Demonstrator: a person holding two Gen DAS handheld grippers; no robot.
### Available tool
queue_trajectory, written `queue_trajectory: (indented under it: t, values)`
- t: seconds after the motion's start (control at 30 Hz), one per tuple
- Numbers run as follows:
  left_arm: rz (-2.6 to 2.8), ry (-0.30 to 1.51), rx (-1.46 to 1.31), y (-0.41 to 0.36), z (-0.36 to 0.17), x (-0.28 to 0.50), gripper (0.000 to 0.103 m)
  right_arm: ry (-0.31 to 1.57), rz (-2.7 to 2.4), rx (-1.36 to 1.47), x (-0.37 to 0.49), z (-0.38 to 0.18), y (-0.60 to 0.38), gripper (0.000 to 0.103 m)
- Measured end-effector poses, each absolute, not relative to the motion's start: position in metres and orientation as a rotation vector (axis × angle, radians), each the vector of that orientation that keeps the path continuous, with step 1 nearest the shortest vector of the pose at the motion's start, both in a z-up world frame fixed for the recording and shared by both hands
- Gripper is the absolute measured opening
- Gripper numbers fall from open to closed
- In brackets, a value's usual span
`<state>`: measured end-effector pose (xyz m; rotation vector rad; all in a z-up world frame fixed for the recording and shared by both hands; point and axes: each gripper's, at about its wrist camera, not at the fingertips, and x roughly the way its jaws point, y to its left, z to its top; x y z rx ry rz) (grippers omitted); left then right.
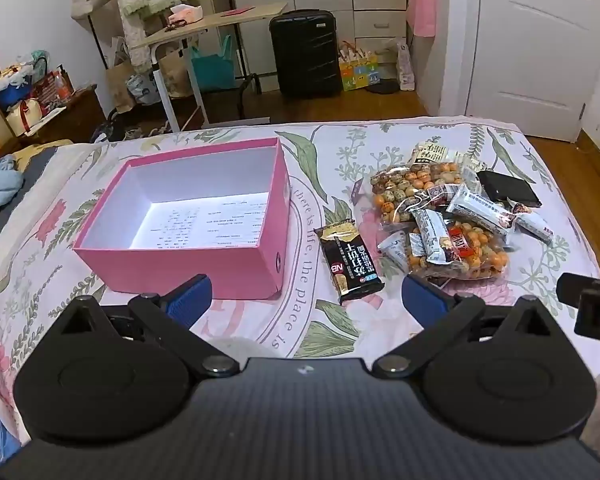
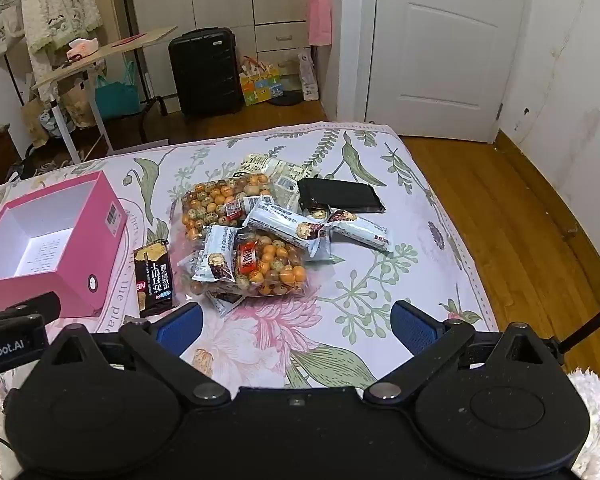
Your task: Organize snacks
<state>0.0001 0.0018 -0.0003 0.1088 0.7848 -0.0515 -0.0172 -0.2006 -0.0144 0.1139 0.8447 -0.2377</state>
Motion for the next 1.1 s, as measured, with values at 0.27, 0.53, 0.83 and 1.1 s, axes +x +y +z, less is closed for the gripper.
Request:
queue_trajectory:
  t: [0.27, 0.53, 0.83, 1.1]
  values:
    - [-0.082, 0.778, 0.089, 0.007, -0.003, 0.004, 0.099, 0.837, -0.239, 0.113, -0.018, -0.010, -0.197, 0.101]
    - [-0.058, 0.741, 0.109, 0.010, -0.004, 0.003, 0.099, 0.814, -0.235, 0.105, -0.020, -0.011, -0.198, 0.102]
    - [-0.081, 0.762, 0.087, 0.014, -0.003, 0.005, 0.100, 0.778, -0.231, 0.085, -0.023, -0.008, -0.192, 0.102]
    - [-0.102, 0.768, 0.072, 0.013, 0.003, 0.007, 0.101, 0.735, -0.225, 0.090, -0.026, 0.011, -0.196, 0.102]
